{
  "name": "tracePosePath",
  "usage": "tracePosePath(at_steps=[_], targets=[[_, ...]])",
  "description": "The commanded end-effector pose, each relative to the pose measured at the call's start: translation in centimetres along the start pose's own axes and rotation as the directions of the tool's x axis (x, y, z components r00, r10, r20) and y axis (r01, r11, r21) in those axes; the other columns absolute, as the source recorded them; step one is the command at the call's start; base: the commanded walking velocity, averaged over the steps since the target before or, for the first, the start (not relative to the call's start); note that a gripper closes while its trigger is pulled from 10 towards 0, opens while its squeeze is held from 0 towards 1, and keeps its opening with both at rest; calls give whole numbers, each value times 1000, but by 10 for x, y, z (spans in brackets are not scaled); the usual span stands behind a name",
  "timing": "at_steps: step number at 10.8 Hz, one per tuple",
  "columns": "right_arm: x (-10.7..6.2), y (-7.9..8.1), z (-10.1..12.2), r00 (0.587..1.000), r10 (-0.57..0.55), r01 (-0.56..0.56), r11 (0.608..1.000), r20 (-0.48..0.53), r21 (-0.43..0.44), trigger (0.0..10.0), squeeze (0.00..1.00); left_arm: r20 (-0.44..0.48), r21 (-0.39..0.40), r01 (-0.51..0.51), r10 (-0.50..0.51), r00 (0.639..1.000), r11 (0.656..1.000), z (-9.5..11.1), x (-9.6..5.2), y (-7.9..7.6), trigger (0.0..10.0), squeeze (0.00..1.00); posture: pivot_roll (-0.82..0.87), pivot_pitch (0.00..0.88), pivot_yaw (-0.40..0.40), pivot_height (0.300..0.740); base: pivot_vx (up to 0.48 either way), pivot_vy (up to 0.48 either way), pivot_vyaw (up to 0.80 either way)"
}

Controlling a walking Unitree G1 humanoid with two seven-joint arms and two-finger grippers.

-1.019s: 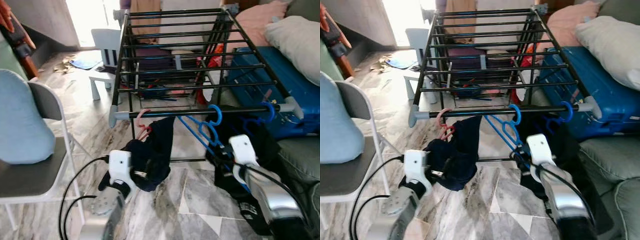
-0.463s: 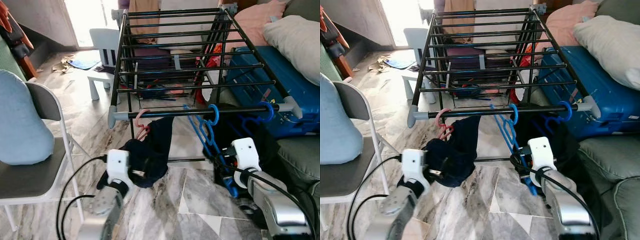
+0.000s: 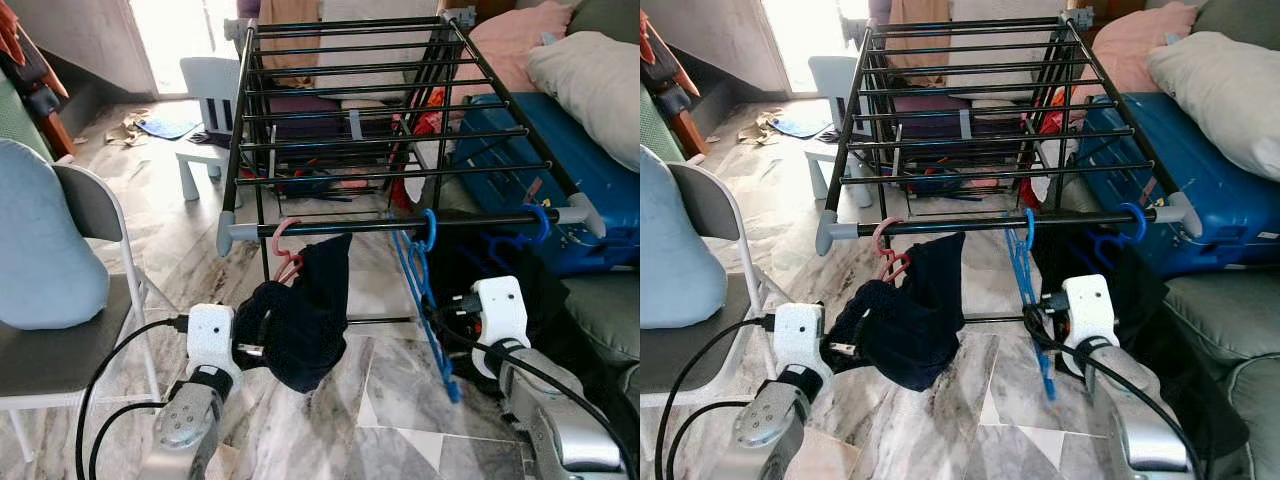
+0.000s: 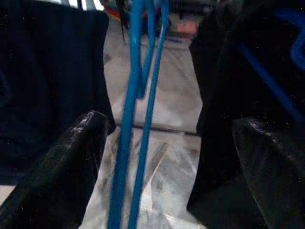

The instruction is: Hang hanger

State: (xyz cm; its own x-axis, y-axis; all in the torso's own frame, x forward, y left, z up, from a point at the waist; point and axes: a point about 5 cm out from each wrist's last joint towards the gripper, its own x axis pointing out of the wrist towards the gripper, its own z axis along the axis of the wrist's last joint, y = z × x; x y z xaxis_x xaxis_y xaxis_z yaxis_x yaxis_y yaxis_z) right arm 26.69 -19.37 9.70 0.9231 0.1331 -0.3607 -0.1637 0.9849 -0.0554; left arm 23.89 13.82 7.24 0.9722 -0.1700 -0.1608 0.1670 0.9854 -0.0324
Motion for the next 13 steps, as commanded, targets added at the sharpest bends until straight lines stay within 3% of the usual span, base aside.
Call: tracePosePath(at_steps=[1, 5, 13], targets=[[1, -3, 5, 999, -26, 27, 999, 32, -33, 10000, 0, 18, 17, -13, 12, 1000, 1000, 4, 0, 0, 10000, 0, -93, 0, 21, 740, 0, 0, 0], [6, -11, 5, 1000, -28, 25, 988, 14, 155, 10000, 0, 9, 30, -16, 16, 1000, 999, 1, 1, -4, 10000, 0, -99, 0, 18, 740, 0, 0, 0], [9, -8, 1, 1000, -3, 6, 987, -19, 162, 10000, 0, -4, 33, 15, -15, 1000, 999, -3, 3, -13, 10000, 0, -106, 0, 15, 740, 0, 0, 0]])
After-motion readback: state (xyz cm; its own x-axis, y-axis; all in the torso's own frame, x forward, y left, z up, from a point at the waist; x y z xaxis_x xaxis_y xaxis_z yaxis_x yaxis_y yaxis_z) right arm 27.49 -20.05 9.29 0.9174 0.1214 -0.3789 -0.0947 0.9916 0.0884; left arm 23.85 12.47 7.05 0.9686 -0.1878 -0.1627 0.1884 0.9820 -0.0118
